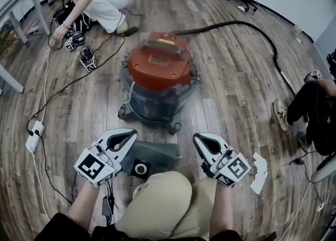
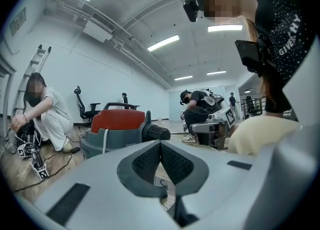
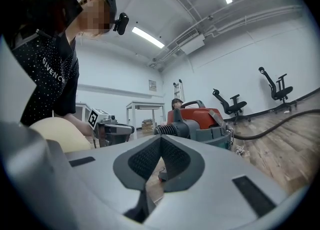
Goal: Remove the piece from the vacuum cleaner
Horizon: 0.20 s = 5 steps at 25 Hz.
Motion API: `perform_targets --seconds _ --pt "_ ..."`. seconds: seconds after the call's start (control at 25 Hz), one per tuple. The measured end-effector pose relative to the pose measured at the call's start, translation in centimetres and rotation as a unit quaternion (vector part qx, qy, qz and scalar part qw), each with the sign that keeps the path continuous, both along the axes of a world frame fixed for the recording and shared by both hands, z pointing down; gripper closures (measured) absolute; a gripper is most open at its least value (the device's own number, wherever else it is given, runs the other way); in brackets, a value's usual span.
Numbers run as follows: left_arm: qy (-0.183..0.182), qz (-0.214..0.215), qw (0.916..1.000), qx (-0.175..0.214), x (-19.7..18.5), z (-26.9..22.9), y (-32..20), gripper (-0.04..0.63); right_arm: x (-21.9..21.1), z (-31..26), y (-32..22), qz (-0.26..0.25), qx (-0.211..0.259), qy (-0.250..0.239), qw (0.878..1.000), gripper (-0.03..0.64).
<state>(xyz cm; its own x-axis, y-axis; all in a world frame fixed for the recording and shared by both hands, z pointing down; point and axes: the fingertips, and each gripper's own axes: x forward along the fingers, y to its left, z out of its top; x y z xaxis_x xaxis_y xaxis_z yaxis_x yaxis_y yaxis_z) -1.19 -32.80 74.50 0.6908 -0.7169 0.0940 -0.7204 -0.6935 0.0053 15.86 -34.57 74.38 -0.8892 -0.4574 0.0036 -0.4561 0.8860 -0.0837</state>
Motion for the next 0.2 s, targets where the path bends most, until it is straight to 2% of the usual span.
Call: perform_targets --seconds 0.2 --pt "-0.003 0.001 1.0000 -0.005 -0.15 0.29 -0.17 0.586 0.17 -0.72 0.19 -0.003 0.002 -0.011 1.000 0.604"
